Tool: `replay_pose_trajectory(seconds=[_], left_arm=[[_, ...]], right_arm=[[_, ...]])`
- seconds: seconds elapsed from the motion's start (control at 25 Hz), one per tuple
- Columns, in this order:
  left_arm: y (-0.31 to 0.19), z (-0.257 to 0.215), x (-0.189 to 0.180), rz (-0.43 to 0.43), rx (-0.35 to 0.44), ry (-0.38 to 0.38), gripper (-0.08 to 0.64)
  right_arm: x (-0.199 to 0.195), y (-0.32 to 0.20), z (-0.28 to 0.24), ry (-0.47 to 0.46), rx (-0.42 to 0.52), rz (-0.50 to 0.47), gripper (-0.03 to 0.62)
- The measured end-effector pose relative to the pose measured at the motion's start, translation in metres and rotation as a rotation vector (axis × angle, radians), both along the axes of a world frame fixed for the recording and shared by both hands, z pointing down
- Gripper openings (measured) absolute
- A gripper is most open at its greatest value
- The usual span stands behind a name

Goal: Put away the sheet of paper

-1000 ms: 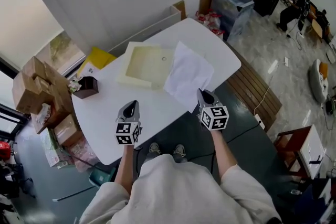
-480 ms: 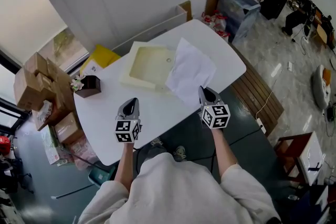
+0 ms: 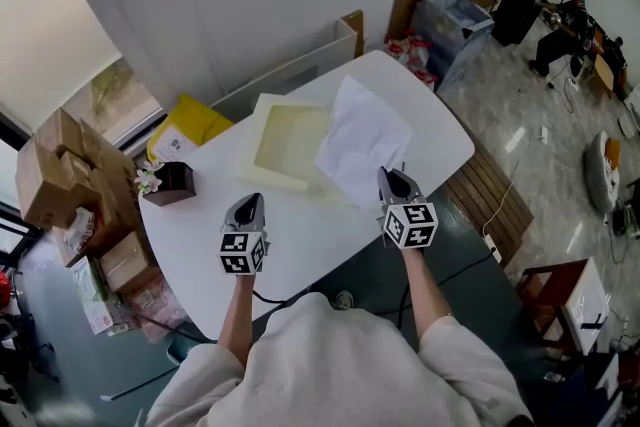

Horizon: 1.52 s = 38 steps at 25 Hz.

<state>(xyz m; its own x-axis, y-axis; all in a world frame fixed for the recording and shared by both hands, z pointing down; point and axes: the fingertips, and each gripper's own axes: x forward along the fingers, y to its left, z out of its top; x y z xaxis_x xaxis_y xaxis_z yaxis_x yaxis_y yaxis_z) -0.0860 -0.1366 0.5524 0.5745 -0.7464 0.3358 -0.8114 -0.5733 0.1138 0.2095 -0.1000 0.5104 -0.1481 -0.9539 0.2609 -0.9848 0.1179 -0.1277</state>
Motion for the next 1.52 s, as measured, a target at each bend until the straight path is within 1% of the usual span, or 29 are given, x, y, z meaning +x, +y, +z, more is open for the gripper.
replay_pose_trajectory(seconds=[0.2, 0.4, 0.64, 0.76, 1.12, 1.32, 1.52], left_arm=[[-0.021, 0.011, -0.012, 0.013, -0.022, 0.035, 0.005], [-0.03, 0.027, -0.022, 0.024, -0.062, 0.071, 0.005], [-0.036, 0.039, -0.027, 0.029, -0.086, 0.08, 0.005], [-0.038, 0.041, -0.026, 0.015, -0.088, 0.069, 0.005], [-0.042, 0.045, -0.024, -0.048, -0.093, 0.004, 0.005], [-0.041, 0.049, -0.02, -0.072, -0.106, -0.016, 0.005], [-0.04, 0.056, -0.013, -0.073, -0.118, -0.029, 0.005]], right_arm=[[-0.018, -0.024, -0.005, 0.016, -0.003, 0.007, 0.002], [-0.034, -0.039, -0.007, 0.034, -0.017, 0.011, 0.002], [-0.045, -0.047, -0.002, 0.032, -0.036, -0.002, 0.002], [-0.046, -0.052, 0.006, 0.021, -0.051, -0.027, 0.002], [-0.046, -0.072, 0.038, -0.032, -0.098, -0.128, 0.002], [-0.044, -0.077, 0.055, -0.062, -0.133, -0.156, 0.002], [-0.044, -0.075, 0.079, -0.068, -0.182, -0.173, 0.002]])
